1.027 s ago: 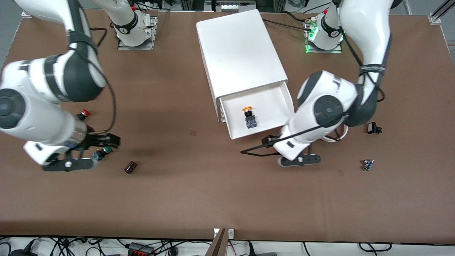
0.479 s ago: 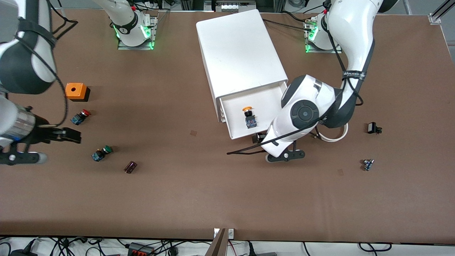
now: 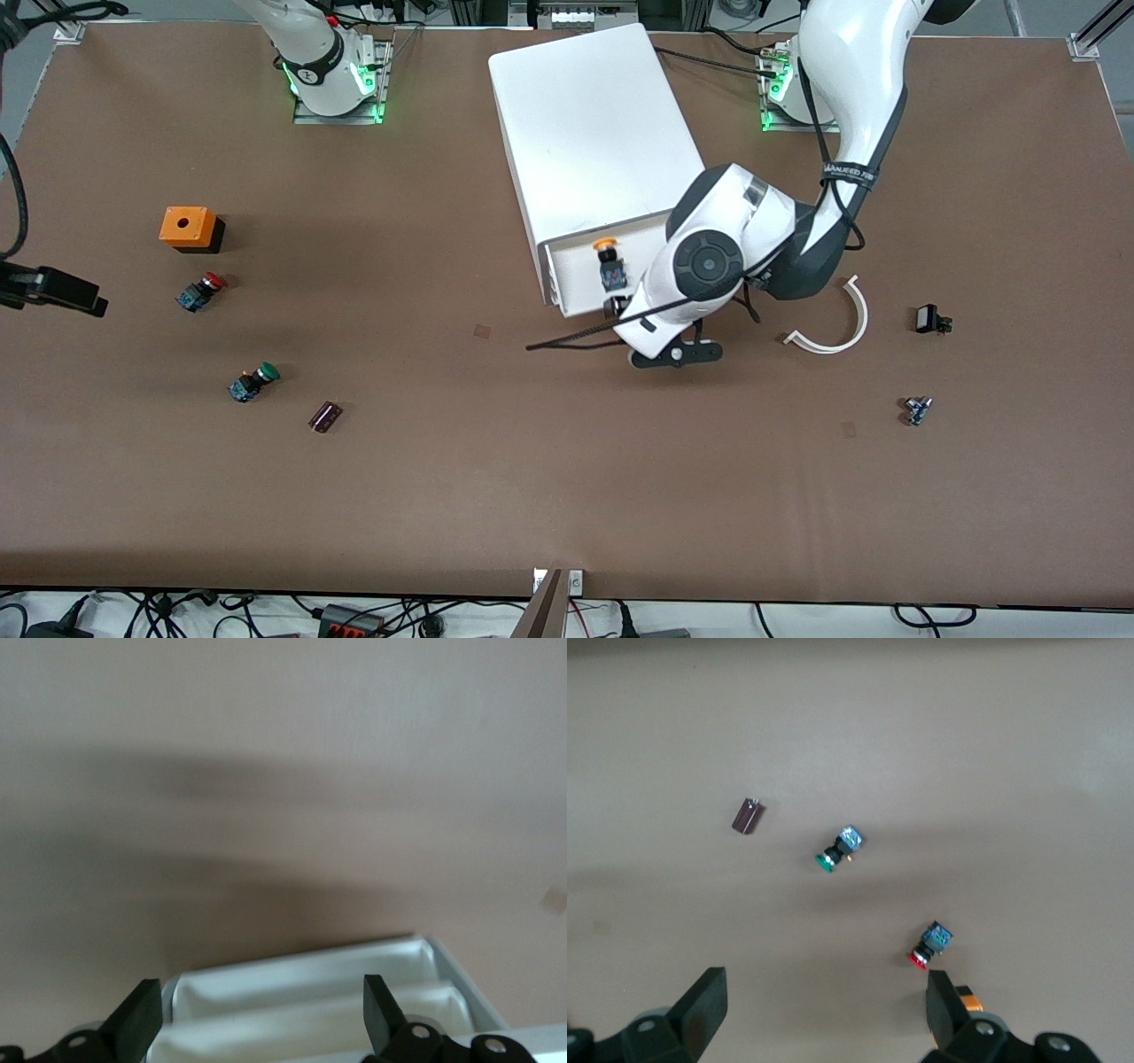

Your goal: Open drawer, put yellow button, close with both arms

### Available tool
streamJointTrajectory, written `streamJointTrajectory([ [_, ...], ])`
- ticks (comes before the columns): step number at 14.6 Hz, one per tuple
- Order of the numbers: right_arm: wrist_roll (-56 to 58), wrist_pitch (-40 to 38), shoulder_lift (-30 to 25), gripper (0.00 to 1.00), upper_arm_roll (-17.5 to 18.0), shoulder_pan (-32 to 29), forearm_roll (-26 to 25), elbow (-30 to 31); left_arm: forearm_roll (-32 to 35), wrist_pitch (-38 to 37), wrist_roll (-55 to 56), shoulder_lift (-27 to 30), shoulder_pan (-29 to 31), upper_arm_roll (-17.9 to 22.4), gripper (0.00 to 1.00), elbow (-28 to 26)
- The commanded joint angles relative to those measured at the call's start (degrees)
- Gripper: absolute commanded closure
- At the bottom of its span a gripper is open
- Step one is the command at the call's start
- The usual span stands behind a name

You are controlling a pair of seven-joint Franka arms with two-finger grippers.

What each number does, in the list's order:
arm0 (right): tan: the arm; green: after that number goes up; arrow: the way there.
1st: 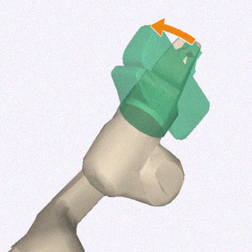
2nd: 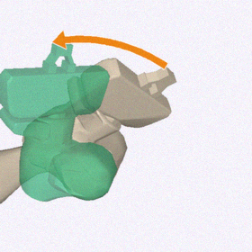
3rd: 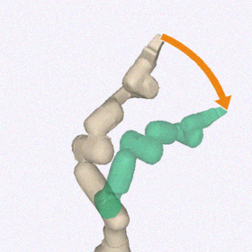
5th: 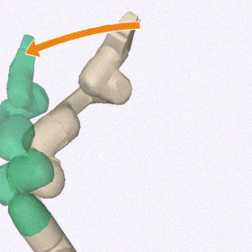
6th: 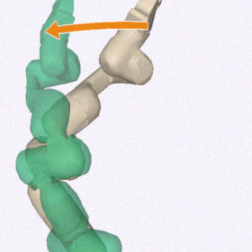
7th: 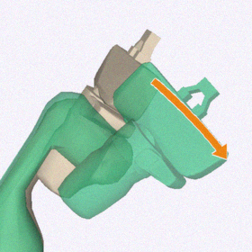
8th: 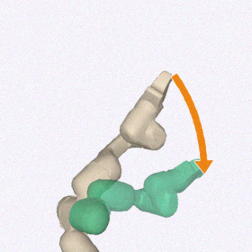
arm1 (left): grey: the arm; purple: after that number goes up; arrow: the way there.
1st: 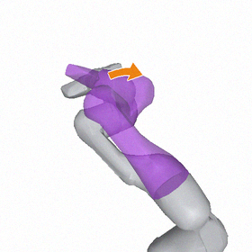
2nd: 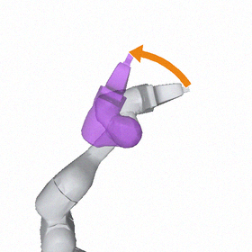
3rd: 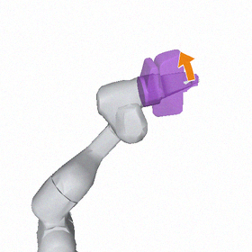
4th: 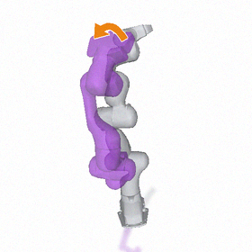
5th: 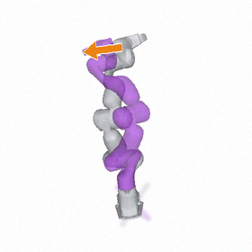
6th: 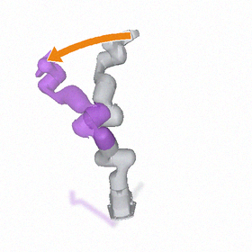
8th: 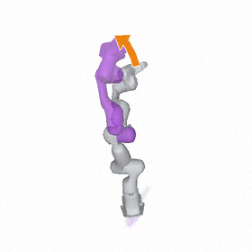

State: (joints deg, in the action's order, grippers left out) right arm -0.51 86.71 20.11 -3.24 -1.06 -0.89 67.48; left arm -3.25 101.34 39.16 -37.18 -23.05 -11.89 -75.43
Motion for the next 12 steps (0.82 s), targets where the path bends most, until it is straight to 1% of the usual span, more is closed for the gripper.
streamJointTrajectory([
  [1, 0.8, 0.5, -4.5, 0.00, 1.7, -0.9, -0.9, 6.5, -0.7, -4.4, 0.5, 2.8, 0.5, -1.7, 0.00, -3.0],
  [3, 0.8, 1.3, -6.8, 0.00, 1.7, -0.7, -1.0, 10.1, -0.7, -5.6, 0.0, 2.7, 0.5, -2.9, 0.00, -3.1],
  [6, 1.6, 7.7, -13.2, 0.00, 1.7, -0.7, -1.0, 20.4, -1.3, -6.2, 0.6, 2.9, -0.2, -3.1, 0.00, -4.5],
  [7, 2.2, 8.9, -15.3, 0.00, 1.7, -0.7, -1.1, 23.8, -2.0, -6.3, 0.6, 3.2, -0.2, -4.3, 0.00, -5.3],
  [9, 2.1, 8.6, -15.6, 0.00, 1.7, -0.6, -1.2, 23.9, -2.0, -6.3, 0.6, 3.8, 0.0, -4.9, 0.00, -6.8],
  [12, 2.1, 8.2, -15.5, 0.00, 1.7, -0.6, -1.3, 23.5, -2.1, -6.3, 0.6, 4.2, -0.1, -5.1, 0.00, -7.5],
])
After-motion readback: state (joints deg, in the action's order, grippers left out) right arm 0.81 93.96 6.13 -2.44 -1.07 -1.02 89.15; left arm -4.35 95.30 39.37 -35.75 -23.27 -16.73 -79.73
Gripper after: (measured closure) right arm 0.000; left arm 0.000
